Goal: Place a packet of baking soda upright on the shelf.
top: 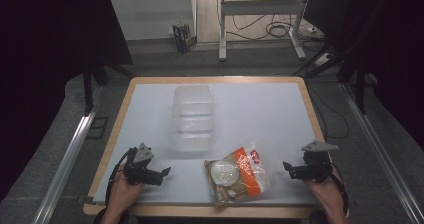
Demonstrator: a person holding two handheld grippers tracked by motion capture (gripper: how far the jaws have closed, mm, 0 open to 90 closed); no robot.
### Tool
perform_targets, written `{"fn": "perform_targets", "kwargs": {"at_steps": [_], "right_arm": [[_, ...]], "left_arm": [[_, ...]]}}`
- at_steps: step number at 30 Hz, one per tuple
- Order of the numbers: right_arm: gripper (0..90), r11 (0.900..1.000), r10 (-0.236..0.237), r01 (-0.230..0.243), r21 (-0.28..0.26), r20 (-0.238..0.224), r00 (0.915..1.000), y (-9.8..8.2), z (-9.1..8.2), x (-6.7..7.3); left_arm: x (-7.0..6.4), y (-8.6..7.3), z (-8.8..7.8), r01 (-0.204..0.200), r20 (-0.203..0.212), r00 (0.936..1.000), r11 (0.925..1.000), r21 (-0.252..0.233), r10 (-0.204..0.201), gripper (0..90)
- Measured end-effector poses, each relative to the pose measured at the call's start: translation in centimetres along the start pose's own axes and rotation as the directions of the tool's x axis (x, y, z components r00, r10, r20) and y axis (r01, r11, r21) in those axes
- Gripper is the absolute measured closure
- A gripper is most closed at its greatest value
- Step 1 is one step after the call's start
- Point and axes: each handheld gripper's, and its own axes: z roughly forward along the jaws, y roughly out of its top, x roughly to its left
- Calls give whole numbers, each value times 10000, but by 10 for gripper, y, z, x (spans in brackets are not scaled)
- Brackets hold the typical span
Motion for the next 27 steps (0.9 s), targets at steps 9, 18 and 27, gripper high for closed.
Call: {"fn": "perform_targets", "kwargs": {"at_steps": [9, 18, 27], "right_arm": [[0, 9998, -38, 32, -208, -273, 9996, 0, 0, 2], [0, 9998, -41, 34, -173, -410, 9991, -3, 0, 0], [0, 9999, 102, -109, -107, -578, 9983, -3, 2, 3]], "left_arm": [[-1, 1, 1, -104, 24, 9999, 9999, -13, 104, 0], [-6, 5, 5, -651, 188, 9977, 9979, -66, 652, 0], [-11, 7, 6, -1071, 291, 9938, 9942, -45, 1072, 0]]}}
